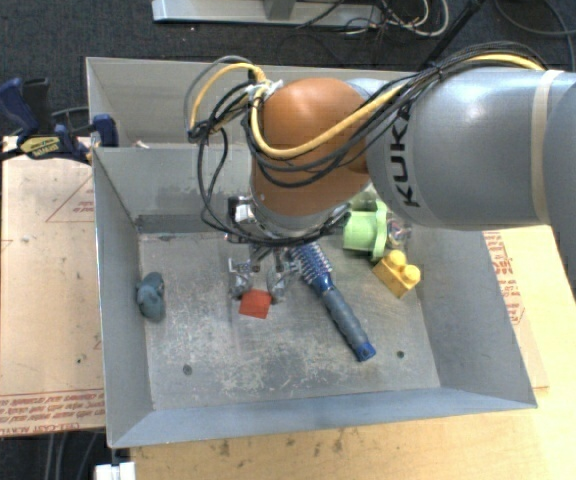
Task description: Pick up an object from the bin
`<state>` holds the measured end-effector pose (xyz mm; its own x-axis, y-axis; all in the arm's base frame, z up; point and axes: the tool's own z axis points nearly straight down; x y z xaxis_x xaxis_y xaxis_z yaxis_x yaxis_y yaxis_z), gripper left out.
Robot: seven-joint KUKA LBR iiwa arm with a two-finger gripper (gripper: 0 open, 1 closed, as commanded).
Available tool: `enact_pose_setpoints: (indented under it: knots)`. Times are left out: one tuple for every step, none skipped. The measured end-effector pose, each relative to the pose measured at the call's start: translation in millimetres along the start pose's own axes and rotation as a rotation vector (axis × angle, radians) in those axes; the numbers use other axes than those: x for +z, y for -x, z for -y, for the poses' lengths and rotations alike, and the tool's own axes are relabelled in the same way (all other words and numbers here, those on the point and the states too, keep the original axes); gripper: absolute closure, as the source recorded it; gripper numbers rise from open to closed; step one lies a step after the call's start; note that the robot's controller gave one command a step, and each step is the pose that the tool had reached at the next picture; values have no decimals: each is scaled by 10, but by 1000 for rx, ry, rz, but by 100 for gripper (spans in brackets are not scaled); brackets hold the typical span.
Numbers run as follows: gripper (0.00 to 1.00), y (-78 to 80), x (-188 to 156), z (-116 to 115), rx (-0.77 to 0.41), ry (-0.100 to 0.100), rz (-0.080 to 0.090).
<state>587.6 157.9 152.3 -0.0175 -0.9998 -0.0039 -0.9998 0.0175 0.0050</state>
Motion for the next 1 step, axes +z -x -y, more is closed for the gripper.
enact_pose_setpoints:
  knots:
    - [100, -15, -696, 0, 11, -13, 1]
